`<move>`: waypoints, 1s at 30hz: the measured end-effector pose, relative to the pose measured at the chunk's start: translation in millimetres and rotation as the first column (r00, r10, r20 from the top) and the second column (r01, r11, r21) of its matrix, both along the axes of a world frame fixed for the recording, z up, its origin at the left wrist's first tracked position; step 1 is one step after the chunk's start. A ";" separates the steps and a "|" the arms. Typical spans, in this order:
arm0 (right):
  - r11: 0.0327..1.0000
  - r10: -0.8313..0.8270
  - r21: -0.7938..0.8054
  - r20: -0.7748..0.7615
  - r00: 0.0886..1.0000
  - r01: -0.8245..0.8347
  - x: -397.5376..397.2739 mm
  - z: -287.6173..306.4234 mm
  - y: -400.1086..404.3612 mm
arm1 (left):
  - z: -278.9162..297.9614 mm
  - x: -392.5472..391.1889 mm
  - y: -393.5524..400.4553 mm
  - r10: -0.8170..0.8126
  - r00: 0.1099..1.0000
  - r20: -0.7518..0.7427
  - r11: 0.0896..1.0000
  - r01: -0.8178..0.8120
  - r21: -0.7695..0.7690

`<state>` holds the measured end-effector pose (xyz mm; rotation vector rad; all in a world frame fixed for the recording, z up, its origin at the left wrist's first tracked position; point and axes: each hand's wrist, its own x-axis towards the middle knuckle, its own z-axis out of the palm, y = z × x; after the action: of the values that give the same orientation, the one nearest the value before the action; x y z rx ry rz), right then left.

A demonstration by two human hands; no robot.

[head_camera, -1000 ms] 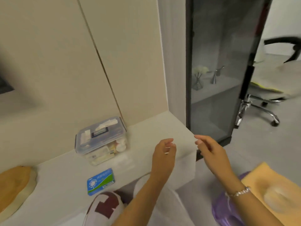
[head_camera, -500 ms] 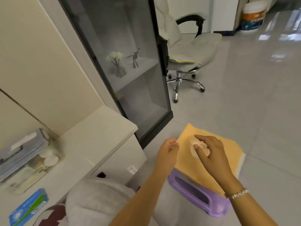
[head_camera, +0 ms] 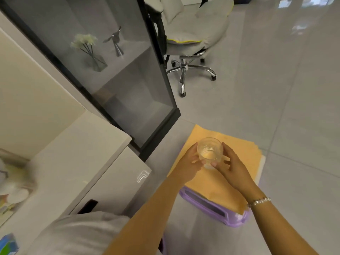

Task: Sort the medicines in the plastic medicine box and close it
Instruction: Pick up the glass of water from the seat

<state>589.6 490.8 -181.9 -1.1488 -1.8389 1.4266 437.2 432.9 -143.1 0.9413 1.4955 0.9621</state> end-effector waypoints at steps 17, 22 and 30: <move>0.992 0.061 -0.103 -0.124 0.990 -0.074 -8.2 22.1 2.8 | -10.1 -21.7 5.2 -0.052 0.999 0.015 0.997 0.051 0.062; 0.987 0.137 -0.064 -0.173 0.975 -0.150 -27.3 55.1 -12.6 | 17.8 -35.5 -19.0 0.016 0.998 0.068 0.995 -0.023 0.099; 0.957 0.285 0.020 -0.271 0.920 -0.290 -89.0 116.4 -59.1 | 85.1 -72.8 -96.7 0.178 0.982 0.070 0.939 -0.190 0.285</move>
<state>500.6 431.7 -65.5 -0.6662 -1.8506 1.6750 364.4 336.2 -58.0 0.9923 1.4479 1.3593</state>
